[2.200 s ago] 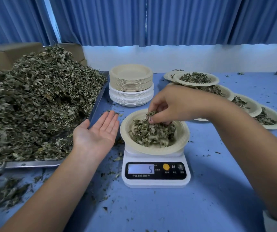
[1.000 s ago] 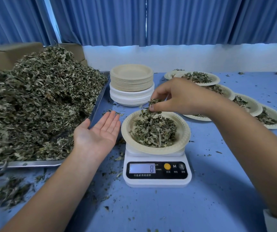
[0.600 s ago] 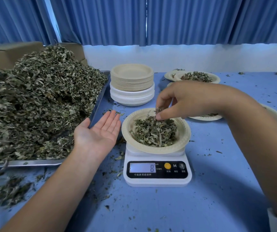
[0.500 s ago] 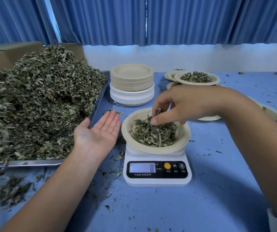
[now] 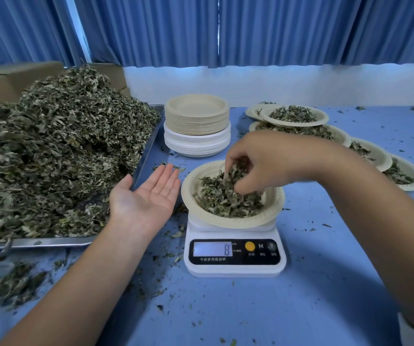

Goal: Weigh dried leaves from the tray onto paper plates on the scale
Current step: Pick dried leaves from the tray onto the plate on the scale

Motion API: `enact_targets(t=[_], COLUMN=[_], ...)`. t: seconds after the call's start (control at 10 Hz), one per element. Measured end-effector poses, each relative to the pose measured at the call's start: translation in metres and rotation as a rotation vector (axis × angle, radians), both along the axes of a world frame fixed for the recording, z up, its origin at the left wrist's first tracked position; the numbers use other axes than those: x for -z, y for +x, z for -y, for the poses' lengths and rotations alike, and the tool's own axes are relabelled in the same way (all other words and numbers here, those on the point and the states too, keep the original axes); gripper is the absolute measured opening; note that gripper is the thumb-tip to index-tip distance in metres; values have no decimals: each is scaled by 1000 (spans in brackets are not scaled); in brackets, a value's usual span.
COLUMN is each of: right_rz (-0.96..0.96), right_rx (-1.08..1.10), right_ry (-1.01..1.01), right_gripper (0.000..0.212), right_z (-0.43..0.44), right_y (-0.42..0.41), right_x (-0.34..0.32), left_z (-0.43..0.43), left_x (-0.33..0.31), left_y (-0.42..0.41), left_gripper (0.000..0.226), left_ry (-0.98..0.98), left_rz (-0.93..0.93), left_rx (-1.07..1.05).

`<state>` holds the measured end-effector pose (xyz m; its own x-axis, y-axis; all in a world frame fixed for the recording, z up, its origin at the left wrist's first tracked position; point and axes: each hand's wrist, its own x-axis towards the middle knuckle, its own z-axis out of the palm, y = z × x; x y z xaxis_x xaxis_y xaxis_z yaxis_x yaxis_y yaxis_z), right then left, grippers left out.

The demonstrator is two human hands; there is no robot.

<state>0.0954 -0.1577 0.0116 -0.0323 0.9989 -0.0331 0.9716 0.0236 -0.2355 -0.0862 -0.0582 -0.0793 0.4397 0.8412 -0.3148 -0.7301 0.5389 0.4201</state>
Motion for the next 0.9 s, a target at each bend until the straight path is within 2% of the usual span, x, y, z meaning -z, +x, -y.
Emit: enact_targets(t=[0.1,0.4,0.9], right_rz=[-64,-131,-191], right_rx=[22,14,14], right_ry=[100,266,321], right_gripper=[9,14,17], right_z=[0,-1,3], right_y=[4,5,0], right_x=[-3,-7,-10], left_z=[1,1,1], left_x=[0,0,-1], left_y=[0,0,0], left_gripper=[61,62,60], left_ry=[0,1,-2], left_rz=[4,1,-13], left_rx=[0,2,-4])
